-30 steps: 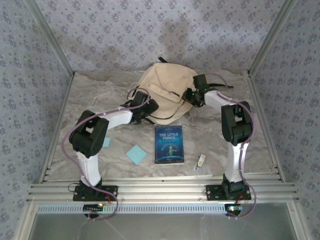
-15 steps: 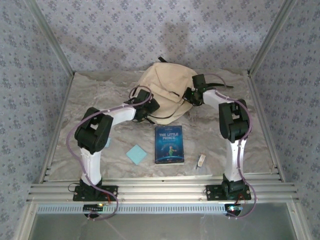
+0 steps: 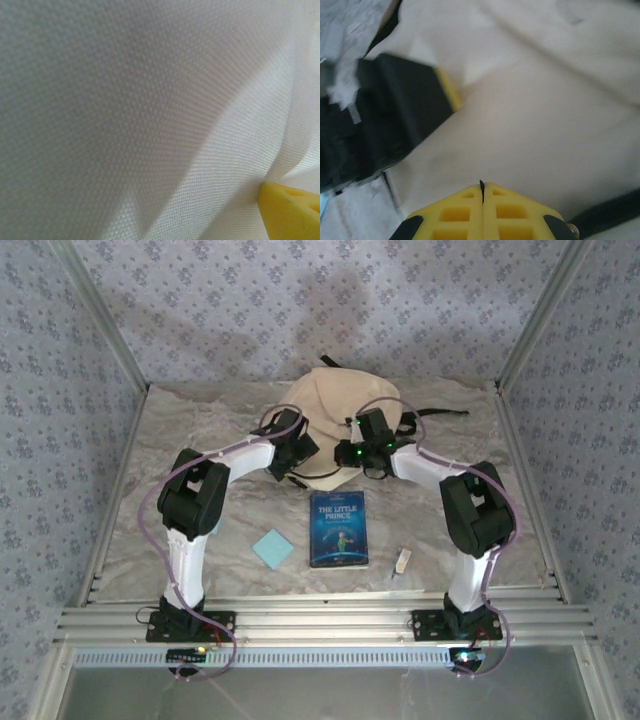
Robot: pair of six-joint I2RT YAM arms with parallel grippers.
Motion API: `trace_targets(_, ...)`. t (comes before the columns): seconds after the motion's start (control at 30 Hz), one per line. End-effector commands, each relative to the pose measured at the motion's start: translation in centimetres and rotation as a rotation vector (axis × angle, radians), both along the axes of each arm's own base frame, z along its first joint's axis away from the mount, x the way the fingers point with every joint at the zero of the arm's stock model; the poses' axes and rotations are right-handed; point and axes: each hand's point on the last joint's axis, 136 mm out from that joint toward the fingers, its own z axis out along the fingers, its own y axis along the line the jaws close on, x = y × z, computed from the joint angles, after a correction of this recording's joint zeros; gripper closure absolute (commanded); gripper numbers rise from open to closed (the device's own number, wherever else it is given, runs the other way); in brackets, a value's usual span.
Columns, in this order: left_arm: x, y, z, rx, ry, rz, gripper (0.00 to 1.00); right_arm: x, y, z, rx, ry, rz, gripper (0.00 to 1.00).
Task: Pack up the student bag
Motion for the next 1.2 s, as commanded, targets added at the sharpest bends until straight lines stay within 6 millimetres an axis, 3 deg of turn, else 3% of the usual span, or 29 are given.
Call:
trace_targets(0.0, 4.6, 1.2, -2.8, -0.003, -0.117, 0.064, 0.05, -2.3, 4.5, 1.7, 0.084, -0.021, 0.137, 1.00)
trace_targets(0.13, 5.0, 1.6, -3.0, -0.006, -0.119, 0.070, 0.05, -3.2, 5.8, 0.5, 0.075, 0.003, 0.155, 1.00)
trace_targets(0.3, 5.7, 3.3, -2.1, -0.014, -0.124, 0.063, 0.04, -3.1, 5.5, 1.0, 0.079, -0.005, 0.144, 1.00)
trace_targets(0.33, 5.8, 3.6, -1.8, -0.023, -0.123, 0.057, 0.04, -3.0, 5.3, 1.2, 0.073, -0.009, 0.139, 0.96)
trace_targets(0.4, 5.7, 4.1, -1.0, -0.044, -0.128, 0.046, 0.04, -2.8, 4.7, 1.6, 0.065, -0.014, 0.124, 0.66)
trace_targets(0.43, 5.6, 4.0, -0.4, -0.064, -0.134, 0.034, 0.04, -2.6, 4.3, 2.1, 0.064, -0.018, 0.111, 0.58)
trace_targets(0.5, 5.2, 3.7, 1.1, -0.087, -0.151, -0.005, 0.04, -2.5, 3.1, 2.9, 0.045, -0.017, 0.075, 0.51)
trace_targets(0.67, 2.6, 3.4, 4.4, -0.044, -0.165, -0.141, 0.05, -1.6, -1.3, 3.2, -0.026, 0.040, -0.105, 0.49)
trace_targets(0.87, -2.2, 2.6, 6.6, 0.025, -0.142, -0.273, 0.08, -0.4, -5.9, 1.1, -0.042, 0.105, -0.258, 0.47)
trace_targets(1.03, -6.0, 0.7, 7.9, -0.031, -0.107, -0.276, 0.09, 0.9, -6.8, -0.8, 0.020, 0.171, -0.302, 0.45)
trace_targets(1.17, -8.1, -0.9, 7.4, -0.157, -0.079, -0.175, 0.12, 1.9, -6.6, -2.5, 0.054, 0.206, -0.323, 0.35)
